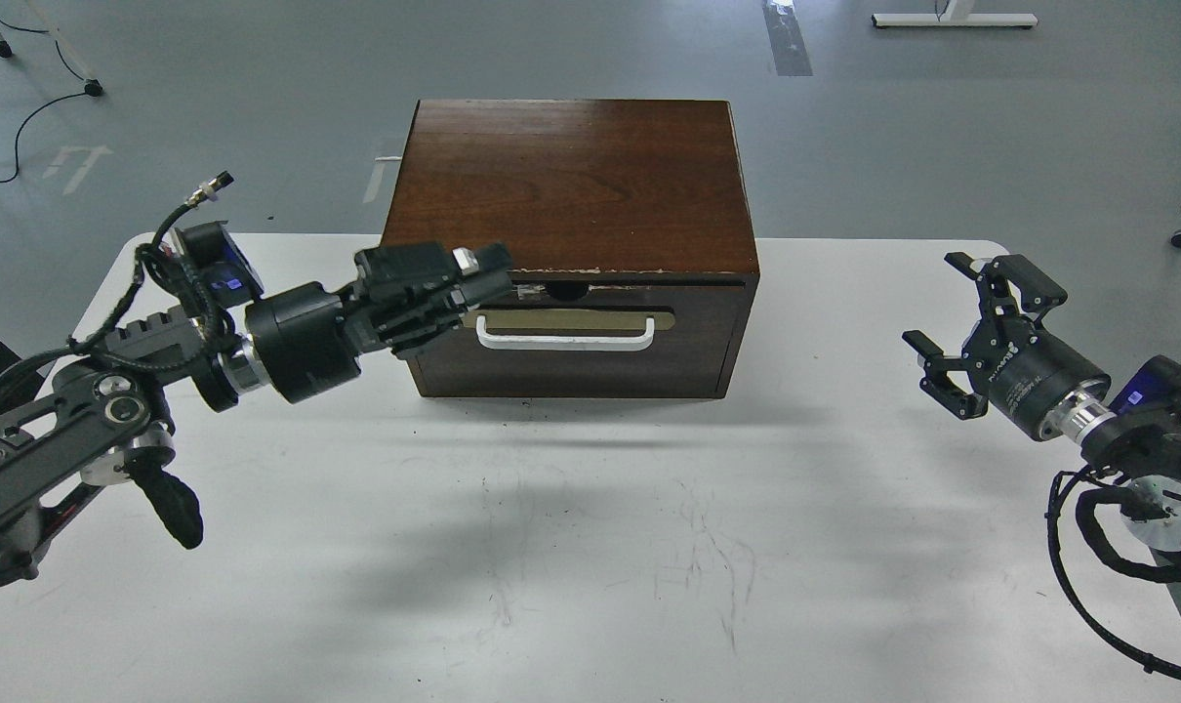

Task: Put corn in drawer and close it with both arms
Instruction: 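Hold the left gripper at the closed drawer front, then pull back slightly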

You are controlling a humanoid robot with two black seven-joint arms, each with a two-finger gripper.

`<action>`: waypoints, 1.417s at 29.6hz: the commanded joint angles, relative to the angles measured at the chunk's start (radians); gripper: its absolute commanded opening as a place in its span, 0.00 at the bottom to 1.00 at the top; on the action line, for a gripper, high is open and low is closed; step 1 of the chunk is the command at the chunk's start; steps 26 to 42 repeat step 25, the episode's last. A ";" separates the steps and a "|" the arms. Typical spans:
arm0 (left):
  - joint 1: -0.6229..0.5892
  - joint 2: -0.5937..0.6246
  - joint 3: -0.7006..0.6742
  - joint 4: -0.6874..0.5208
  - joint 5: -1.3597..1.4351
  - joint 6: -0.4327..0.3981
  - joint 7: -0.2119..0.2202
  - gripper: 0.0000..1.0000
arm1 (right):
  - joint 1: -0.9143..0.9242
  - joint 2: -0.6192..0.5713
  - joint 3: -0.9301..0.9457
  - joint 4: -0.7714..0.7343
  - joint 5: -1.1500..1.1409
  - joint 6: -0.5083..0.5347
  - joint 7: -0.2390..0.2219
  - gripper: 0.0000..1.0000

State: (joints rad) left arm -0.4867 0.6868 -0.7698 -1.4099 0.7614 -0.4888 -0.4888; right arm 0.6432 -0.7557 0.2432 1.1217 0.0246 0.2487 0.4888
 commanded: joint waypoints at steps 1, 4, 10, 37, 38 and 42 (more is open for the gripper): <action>0.132 -0.001 -0.147 0.002 -0.131 0.000 0.000 1.00 | 0.000 0.032 0.004 -0.005 0.000 -0.003 0.000 1.00; 0.209 -0.001 -0.204 0.005 -0.149 0.034 0.000 1.00 | 0.000 0.055 0.013 -0.017 0.000 -0.003 0.000 1.00; 0.258 -0.010 -0.212 0.106 -0.224 0.151 0.000 1.00 | 0.000 0.105 0.039 -0.051 0.000 -0.003 0.000 1.00; 0.401 -0.078 -0.332 0.126 -0.383 0.000 0.072 1.00 | 0.000 0.164 0.076 -0.088 0.003 -0.005 0.000 1.00; 0.401 -0.078 -0.332 0.126 -0.383 0.000 0.072 1.00 | 0.000 0.164 0.076 -0.088 0.003 -0.005 0.000 1.00; 0.401 -0.078 -0.332 0.126 -0.383 0.000 0.072 1.00 | 0.000 0.164 0.076 -0.088 0.003 -0.005 0.000 1.00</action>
